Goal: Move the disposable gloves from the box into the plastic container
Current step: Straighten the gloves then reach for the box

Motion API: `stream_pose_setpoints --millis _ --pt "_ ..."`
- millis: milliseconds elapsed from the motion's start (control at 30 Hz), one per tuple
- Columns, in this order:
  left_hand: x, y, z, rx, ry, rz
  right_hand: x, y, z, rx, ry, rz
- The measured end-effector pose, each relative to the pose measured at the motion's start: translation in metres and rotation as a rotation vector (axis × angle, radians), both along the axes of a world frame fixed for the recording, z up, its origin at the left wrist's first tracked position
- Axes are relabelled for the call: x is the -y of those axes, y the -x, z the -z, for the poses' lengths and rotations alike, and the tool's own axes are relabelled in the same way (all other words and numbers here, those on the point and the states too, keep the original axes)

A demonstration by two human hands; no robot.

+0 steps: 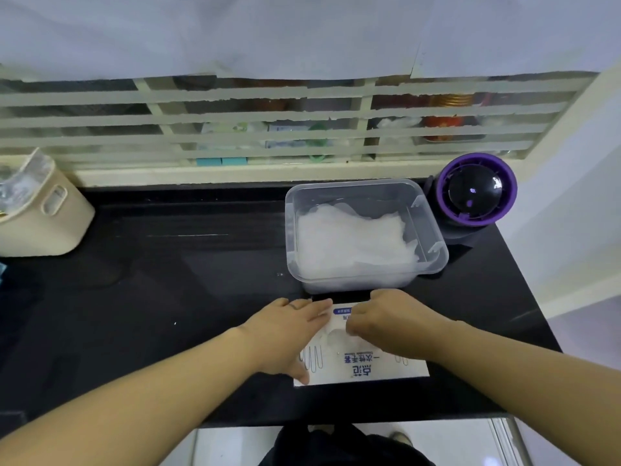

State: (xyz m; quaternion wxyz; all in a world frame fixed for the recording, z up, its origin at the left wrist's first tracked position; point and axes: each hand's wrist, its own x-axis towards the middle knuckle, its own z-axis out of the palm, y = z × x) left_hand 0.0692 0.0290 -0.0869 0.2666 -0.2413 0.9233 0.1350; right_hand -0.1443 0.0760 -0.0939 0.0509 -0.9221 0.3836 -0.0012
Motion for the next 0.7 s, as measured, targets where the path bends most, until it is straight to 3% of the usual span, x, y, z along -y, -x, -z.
stream_pose_setpoints --millis 100,200,300,367,433,567,700 --pt "-0.002 0.003 -0.004 0.020 0.019 0.007 0.003 0.001 -0.044 0.224 0.031 0.115" --pt "-0.004 0.006 -0.013 0.024 0.025 -0.023 0.014 0.007 -0.099 0.613 -0.001 0.455" --pt "-0.003 0.007 -0.028 -0.052 -0.109 -0.127 0.028 0.018 -0.128 0.636 -0.075 0.677" --pt "0.003 0.011 -0.047 -0.148 -0.315 -0.295 0.033 0.026 -0.133 0.682 -0.278 0.811" --pt "0.011 0.014 -0.068 -0.276 -0.496 -0.476 0.034 0.030 -0.133 0.974 -0.537 0.964" --pt "0.029 0.021 -0.089 -0.568 -0.638 -0.706 0.023 0.026 -0.125 1.545 -1.015 1.149" --pt "0.036 0.035 -0.092 -0.839 -0.981 -1.045 0.015 0.016 -0.106 1.735 -1.198 1.204"
